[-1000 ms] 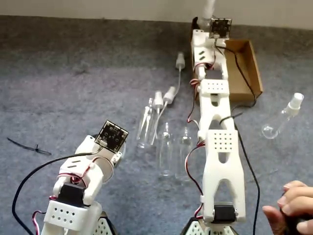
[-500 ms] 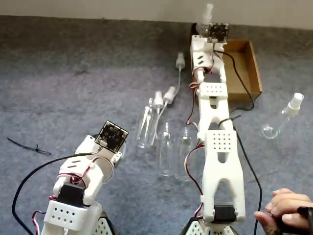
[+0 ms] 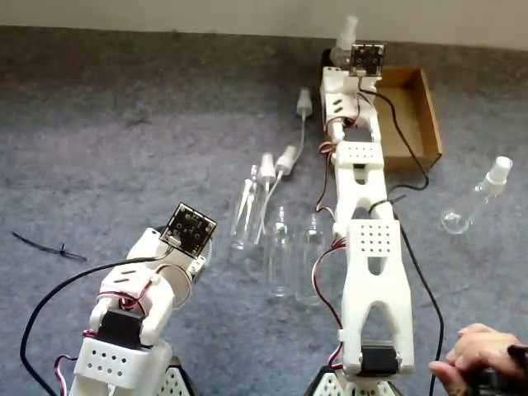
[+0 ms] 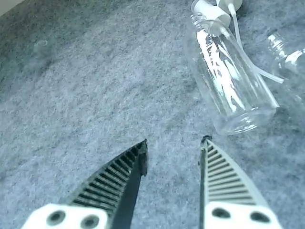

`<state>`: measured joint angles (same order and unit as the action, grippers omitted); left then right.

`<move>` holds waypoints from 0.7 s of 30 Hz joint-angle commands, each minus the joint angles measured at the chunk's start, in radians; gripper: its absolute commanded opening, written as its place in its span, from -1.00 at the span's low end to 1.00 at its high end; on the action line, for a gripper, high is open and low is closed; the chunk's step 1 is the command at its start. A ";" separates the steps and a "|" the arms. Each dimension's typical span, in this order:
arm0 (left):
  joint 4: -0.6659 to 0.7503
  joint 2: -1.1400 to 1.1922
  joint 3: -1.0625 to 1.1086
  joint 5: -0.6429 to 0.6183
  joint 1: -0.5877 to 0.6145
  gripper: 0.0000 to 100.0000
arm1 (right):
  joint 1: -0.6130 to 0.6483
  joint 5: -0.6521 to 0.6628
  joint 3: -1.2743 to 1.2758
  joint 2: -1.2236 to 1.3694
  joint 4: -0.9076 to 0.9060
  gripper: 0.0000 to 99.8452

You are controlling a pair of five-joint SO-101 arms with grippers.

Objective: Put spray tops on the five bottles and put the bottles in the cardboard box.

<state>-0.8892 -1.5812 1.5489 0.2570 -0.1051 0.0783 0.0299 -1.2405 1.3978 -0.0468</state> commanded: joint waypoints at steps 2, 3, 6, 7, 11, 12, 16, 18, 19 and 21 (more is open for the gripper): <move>0.018 -0.002 -0.007 0.005 0.002 -0.64 | -0.015 0.012 -0.005 -0.024 -0.004 -0.63; 0.018 -0.002 -0.007 0.005 0.002 -0.64 | -0.013 0.012 -0.005 -0.024 -0.004 -0.63; 0.018 -0.002 -0.007 0.005 0.002 -0.64 | -0.012 0.012 -0.005 -0.024 -0.004 -0.63; 0.018 -0.002 -0.007 0.005 0.002 -0.64 | -0.012 0.012 -0.005 -0.024 -0.004 -0.63; 0.018 -0.002 -0.007 0.005 0.002 -0.64 | -0.012 0.012 -0.005 -0.025 -0.004 -0.62; 0.018 -0.002 -0.007 0.005 0.002 -0.64 | -0.013 0.012 -0.007 -0.027 -0.004 -0.62; 0.018 -0.002 -0.007 0.005 0.002 -0.64 | -0.016 0.012 -0.013 -0.028 -0.105 -0.62; 0.018 -0.002 -0.007 0.005 0.002 -0.64 | -0.016 0.012 -0.015 -0.031 -0.139 -0.62; 0.020 -0.002 -0.007 0.005 0.002 -0.64 | -0.016 0.012 -0.015 -0.031 -0.140 -0.62; 0.020 -0.002 -0.007 0.005 0.002 -0.64 | -0.016 0.012 -0.015 -0.031 -0.142 -0.62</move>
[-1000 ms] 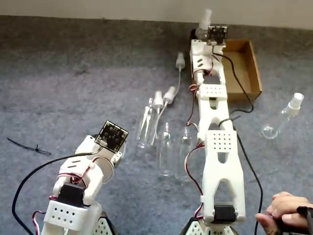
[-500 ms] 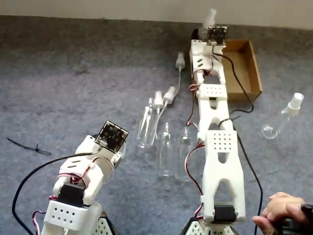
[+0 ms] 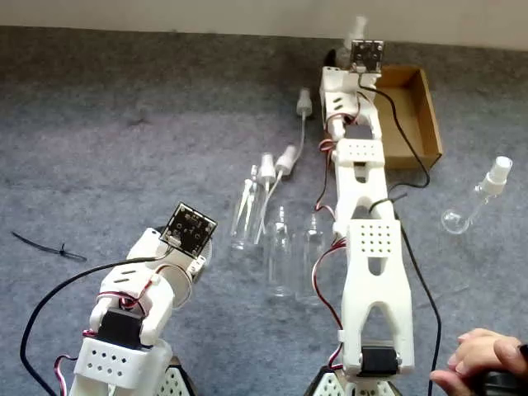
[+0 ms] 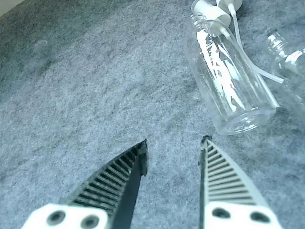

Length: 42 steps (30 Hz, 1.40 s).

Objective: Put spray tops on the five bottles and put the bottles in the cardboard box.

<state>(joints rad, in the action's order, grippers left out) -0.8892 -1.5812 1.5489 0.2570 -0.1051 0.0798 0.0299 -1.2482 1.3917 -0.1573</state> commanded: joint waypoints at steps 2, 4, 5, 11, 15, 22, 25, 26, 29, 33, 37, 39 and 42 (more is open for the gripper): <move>0.020 -0.002 -0.007 0.005 0.002 -0.64 | -0.018 0.012 -0.007 -0.024 -0.031 -0.61; 0.020 -0.002 -0.007 0.005 0.002 -0.64 | -0.018 0.012 -0.007 -0.024 -0.031 -0.60; 0.020 -0.002 -0.007 0.005 0.002 -0.64 | -0.018 0.012 -0.007 -0.022 -0.031 -0.57; 0.020 -0.002 -0.007 0.005 0.002 -0.64 | -0.018 0.006 -0.007 -0.019 -0.025 -0.39; 0.020 -0.002 -0.007 0.005 0.002 -0.64 | -0.018 0.005 -0.007 -0.019 -0.024 -0.30; 0.020 -0.002 -0.007 0.005 0.002 -0.64 | -0.015 0.005 0.001 -0.018 0.087 -0.20; 0.020 -0.002 -0.007 0.005 0.004 -0.64 | -0.013 0.011 0.001 -0.018 0.177 -0.19; 0.020 -0.002 -0.007 0.005 0.004 -0.64 | -0.013 0.011 0.001 -0.018 0.193 -0.19; 0.020 -0.002 -0.008 0.005 0.004 -0.64 | -0.019 0.011 -0.004 -0.018 0.202 -0.19; 0.021 -0.002 -0.008 0.005 0.004 -0.64 | -0.021 0.012 -0.004 -0.018 0.194 -0.19; 0.035 -0.002 -0.007 0.005 0.005 -0.64 | -0.025 0.012 -0.005 -0.018 0.148 -0.19; 0.058 -0.001 0.005 0.005 0.007 -0.64 | -0.028 0.012 -0.005 -0.018 0.097 -0.19; 0.087 -0.001 0.022 0.005 0.008 -0.64 | -0.030 0.012 -0.007 -0.019 0.059 -0.19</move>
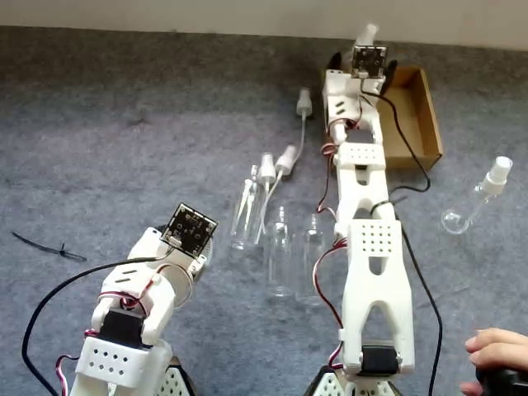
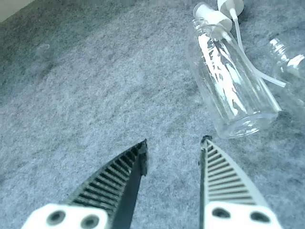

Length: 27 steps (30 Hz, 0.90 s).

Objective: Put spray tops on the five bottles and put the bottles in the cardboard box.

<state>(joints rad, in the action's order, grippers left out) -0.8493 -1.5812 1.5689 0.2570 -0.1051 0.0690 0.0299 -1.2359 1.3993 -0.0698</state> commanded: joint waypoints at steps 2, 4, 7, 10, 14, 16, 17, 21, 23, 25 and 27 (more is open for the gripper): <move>0.048 -0.001 0.002 0.005 0.008 -0.64 | -0.021 0.012 -0.022 -0.028 -0.028 -0.19; 0.048 -0.001 0.002 0.006 0.008 -0.64 | -0.021 0.012 -0.064 -0.027 -0.033 -0.19; 0.049 -0.001 0.002 0.006 0.008 -0.64 | -0.018 0.006 -0.150 -0.025 -0.128 -0.19; 0.049 -0.001 0.002 0.006 0.008 -0.64 | -0.012 0.011 -0.243 -0.024 -0.171 -0.19; 0.049 -0.001 0.002 0.006 0.008 -0.64 | -0.012 0.014 -0.315 -0.024 -0.208 -0.19; 0.049 -0.001 0.002 0.006 0.008 -0.64 | -0.010 0.014 -0.334 -0.024 -0.246 -0.19; 0.049 -0.001 0.002 0.006 0.008 -0.64 | -0.008 0.012 -0.338 -0.024 -0.248 -0.19; 0.048 -0.001 0.002 0.006 0.008 -0.64 | -0.007 0.008 -0.369 -0.024 -0.249 -0.19; 0.048 -0.001 0.002 0.006 0.008 -0.64 | -0.007 0.009 -0.394 -0.024 -0.249 -0.20; 0.048 -0.001 0.002 0.006 0.008 -0.64 | -0.007 0.011 -0.420 -0.024 -0.249 -0.20; 0.048 -0.001 0.002 0.006 0.008 -0.64 | -0.007 0.011 -0.449 -0.024 -0.249 -0.20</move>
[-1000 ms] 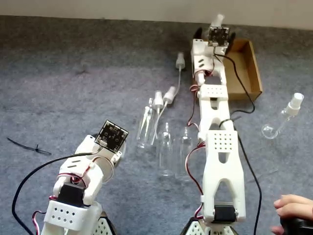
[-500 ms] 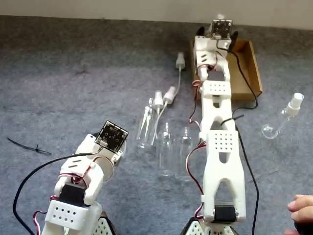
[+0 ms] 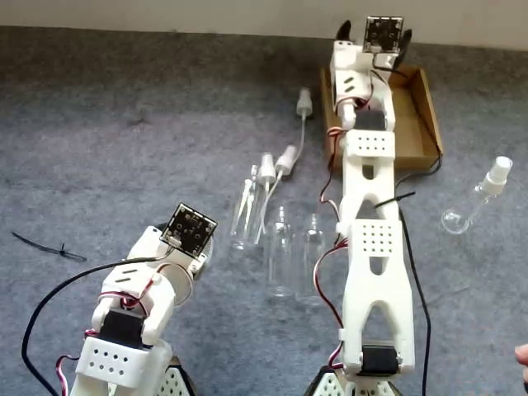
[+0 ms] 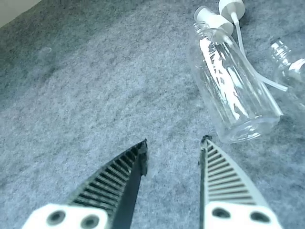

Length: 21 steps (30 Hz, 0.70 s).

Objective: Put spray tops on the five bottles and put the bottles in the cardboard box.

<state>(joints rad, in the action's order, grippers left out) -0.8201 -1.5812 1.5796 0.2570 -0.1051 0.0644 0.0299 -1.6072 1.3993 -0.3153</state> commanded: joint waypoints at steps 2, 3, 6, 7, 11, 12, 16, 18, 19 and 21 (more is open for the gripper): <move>0.018 -0.001 -0.008 0.006 0.008 -0.64 | 0.001 0.011 -0.110 -0.025 -0.004 -0.20; 0.018 -0.001 -0.008 0.006 0.008 -0.64 | 0.005 0.011 -0.125 -0.025 -0.004 -0.20; 0.018 -0.001 -0.008 0.006 0.008 -0.64 | 0.016 0.011 -0.166 -0.036 -0.004 -0.20; 0.018 -0.001 -0.008 0.006 0.008 -0.64 | 0.019 0.012 -0.173 -0.036 -0.004 -0.20; 0.018 -0.001 -0.008 0.006 0.008 -0.64 | 0.024 0.012 -0.173 -0.065 -0.008 -0.20; 0.018 -0.001 -0.008 0.006 0.008 -0.64 | 0.024 0.012 -0.173 -0.074 -0.010 -0.20; 0.018 -0.001 -0.008 0.006 0.008 -0.64 | 0.024 0.012 -0.173 -0.110 -0.022 -0.20; 0.018 -0.001 -0.008 0.006 0.008 -0.64 | 0.024 0.012 -0.173 -0.148 -0.056 -0.20; 0.018 -0.001 -0.008 0.006 0.008 -0.64 | 0.022 0.008 -0.173 -0.174 -0.081 -0.20; 0.018 -0.001 -0.008 0.006 0.008 -0.64 | 0.022 0.006 -0.173 -0.236 -0.150 -0.20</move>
<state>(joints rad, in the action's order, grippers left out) -0.8201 -1.5812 1.5796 0.2570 -0.1051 0.0721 0.0299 -1.6395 1.3211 -0.3966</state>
